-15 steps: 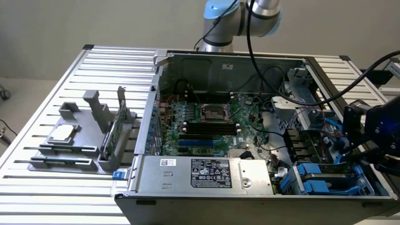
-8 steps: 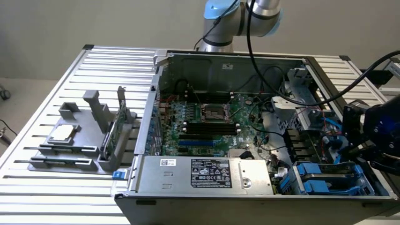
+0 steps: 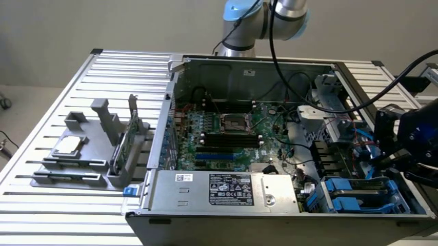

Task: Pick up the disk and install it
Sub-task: 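Insert the first disk wire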

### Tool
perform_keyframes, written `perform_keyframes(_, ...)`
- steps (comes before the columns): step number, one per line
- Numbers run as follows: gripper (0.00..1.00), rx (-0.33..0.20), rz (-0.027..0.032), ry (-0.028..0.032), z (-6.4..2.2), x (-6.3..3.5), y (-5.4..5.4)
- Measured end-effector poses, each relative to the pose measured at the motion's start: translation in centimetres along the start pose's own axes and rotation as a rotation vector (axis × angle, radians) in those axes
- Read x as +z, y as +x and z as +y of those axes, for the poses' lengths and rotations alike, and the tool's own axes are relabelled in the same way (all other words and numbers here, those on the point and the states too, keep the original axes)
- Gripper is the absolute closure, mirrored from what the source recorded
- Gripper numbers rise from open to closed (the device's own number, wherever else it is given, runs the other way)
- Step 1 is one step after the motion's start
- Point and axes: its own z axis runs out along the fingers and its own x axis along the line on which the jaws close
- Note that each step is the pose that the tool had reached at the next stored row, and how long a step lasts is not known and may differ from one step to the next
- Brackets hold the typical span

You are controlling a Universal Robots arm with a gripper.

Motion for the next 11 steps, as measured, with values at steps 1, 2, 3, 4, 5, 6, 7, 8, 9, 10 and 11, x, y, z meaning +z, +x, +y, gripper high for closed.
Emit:
perform_keyframes(1,0.83,0.002,0.0037,0.0021,-0.07,-0.02,0.04)
perform_keyframes(2,0.83,0.003,0.0069,0.0058,-0.14,-0.03,0.08)
perform_keyframes(3,0.83,0.006,0.0104,0.0116,-0.18,-0.03,0.1)
perform_keyframes(4,0.83,0.009,0.0145,0.019,-0.2,-0.04,0.11)
perform_keyframes(5,0.83,0.013,0.0189,0.0273,-0.22,-0.04,0.12)
perform_keyframes(6,0.83,0.016,0.0228,0.0352,-0.22,-0.04,0.12)
perform_keyframes(7,0.83,0.02,0.0269,0.0433,-0.22,-0.03,0.12)
perform_keyframes(8,0.83,0.024,0.0307,0.051,-0.22,-0.04,0.13)
perform_keyframes(9,0.83,0.028,0.0343,0.0582,-0.23,-0.04,0.13)
perform_keyframes(10,0.83,0.033,0.0371,0.0638,-0.23,-0.04,0.13)
perform_keyframes(11,0.83,0.038,0.0399,0.0691,-0.23,-0.04,0.13)
